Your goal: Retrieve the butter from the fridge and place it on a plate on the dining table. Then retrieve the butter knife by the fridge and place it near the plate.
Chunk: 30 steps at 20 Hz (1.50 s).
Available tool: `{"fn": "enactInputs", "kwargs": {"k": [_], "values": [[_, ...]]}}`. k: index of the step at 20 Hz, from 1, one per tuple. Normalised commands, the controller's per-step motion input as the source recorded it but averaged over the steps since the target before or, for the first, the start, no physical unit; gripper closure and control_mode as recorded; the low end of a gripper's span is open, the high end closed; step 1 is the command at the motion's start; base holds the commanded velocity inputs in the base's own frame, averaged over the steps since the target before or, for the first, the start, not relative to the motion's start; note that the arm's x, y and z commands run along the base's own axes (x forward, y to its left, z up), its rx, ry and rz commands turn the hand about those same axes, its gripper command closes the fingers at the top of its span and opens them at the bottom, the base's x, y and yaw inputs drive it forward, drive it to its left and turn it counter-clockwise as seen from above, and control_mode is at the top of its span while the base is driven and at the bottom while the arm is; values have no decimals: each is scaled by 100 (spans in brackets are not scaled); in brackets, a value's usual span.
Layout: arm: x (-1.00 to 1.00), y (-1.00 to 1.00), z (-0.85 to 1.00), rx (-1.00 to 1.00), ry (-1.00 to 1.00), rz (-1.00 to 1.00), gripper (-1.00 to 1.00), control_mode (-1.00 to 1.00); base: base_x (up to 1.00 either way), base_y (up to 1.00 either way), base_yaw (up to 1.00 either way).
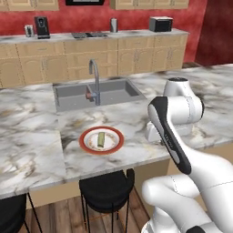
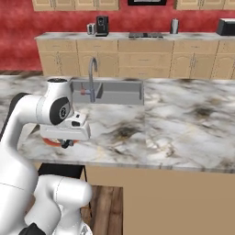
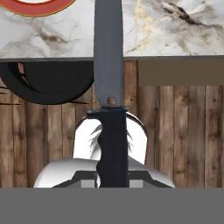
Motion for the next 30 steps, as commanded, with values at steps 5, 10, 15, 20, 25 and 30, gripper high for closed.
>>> {"fn": "enactInputs", "kwargs": {"k": [5, 10, 15, 20, 25, 30], "values": [[0, 0, 0, 0, 0, 0, 100, 100, 40, -45, 0], [0, 0, 0, 0, 0, 0, 100, 100, 18, -5, 0], [0, 0, 0, 0, 0, 0, 100, 100, 1, 1, 0], [0, 0, 0, 0, 0, 0, 100, 100, 20, 0, 0], [64, -1, -8, 0, -4, 0, 100, -100, 11, 0, 0], [89, -9, -23, 0, -12, 1, 100, -100, 0, 0, 0]]}}
